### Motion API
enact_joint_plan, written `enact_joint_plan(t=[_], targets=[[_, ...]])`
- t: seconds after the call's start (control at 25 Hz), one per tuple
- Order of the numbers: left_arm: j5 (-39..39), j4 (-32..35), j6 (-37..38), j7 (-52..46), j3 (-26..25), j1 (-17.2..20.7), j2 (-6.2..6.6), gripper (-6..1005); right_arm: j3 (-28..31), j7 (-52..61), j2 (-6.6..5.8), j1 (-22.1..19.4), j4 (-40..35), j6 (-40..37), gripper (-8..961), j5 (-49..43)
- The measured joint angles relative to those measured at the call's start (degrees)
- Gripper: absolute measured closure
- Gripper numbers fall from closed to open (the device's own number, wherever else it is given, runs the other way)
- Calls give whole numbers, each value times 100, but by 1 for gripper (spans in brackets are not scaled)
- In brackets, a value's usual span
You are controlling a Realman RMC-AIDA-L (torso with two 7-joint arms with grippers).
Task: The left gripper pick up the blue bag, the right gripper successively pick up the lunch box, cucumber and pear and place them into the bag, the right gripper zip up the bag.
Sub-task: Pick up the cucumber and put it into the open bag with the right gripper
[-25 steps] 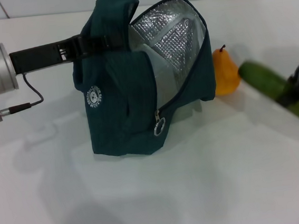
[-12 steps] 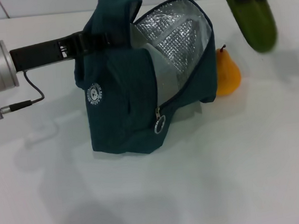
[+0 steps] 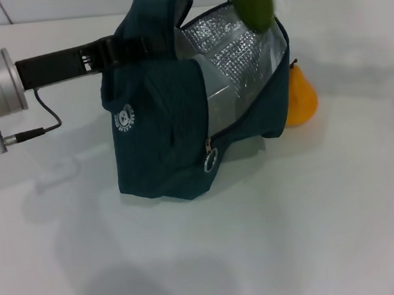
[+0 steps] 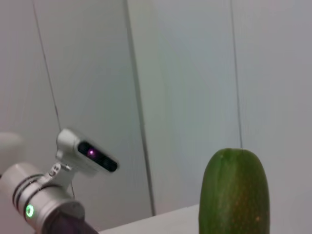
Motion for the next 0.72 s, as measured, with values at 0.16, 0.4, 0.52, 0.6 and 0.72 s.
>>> enact_joint_plan(t=[0.16,0.4,0.52,0.6,0.72], targets=[[0,-5,-1,0,0,0,-4,947,-502,-683,1,5,838,602,354,245],[0,-12,0,0,0,5,-6,947,-970,-1140,10,-64,1269,1119,349,255],[2,-13,0,0,0,32,-6,947,-1161,-1147,-19,-130,1243,1256,346,221],[15,-13,0,0,0,47,-6,947,-1178,-1130,-28,-134,1228,1168,345,198],[23,-36,0,2,0,61,-6,947,-1181,-1023,-25,-150,1160,1105,342,142]])
